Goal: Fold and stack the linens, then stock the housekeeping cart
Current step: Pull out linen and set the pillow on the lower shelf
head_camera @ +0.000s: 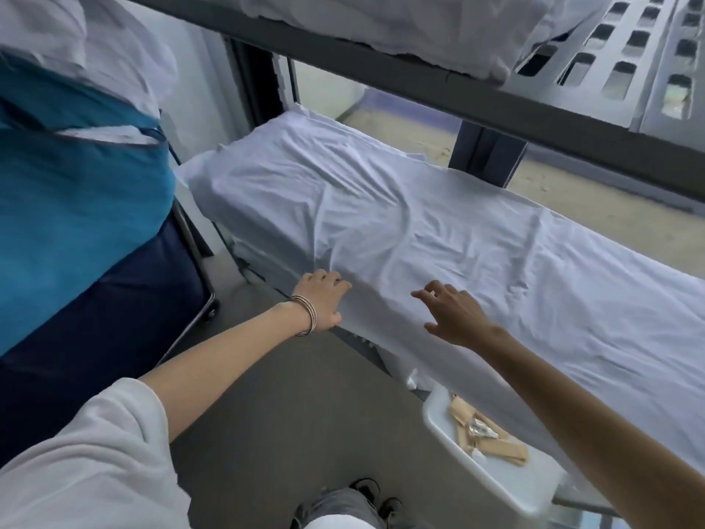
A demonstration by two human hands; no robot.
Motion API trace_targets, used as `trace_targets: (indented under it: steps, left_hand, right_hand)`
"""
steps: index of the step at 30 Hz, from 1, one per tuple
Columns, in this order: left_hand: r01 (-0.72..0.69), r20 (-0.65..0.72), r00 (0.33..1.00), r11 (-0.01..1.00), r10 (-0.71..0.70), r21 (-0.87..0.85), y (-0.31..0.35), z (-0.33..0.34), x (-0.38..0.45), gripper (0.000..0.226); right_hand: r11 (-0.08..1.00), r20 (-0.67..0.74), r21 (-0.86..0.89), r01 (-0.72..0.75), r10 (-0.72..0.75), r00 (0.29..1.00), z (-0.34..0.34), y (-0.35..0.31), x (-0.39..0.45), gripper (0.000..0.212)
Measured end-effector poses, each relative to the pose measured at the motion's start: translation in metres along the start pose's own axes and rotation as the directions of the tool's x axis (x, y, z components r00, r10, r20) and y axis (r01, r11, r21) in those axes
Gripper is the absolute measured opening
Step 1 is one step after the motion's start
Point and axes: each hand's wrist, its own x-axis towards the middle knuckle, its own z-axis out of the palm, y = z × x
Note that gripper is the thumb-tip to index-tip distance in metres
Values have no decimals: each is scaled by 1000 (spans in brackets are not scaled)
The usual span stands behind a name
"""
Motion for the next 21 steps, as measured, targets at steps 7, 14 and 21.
trace_targets:
  steps: [7,14,21]
  left_hand:
    - [167,8,986,984,-166,-70,-37,11,-18,60]
    - [220,34,975,972,-218,-87,-103,32,-24,62]
    - [225,21,974,969,-224,-96,-194,29,-3,60]
  right_hand:
    - [984,-25,-47,172,-173,985,-18,-35,56,62]
    - [960,-21,-90,265,-268,963,-28,-85,129,61]
    - [952,-34,-103,288,-292,956,-58,-140,206,62]
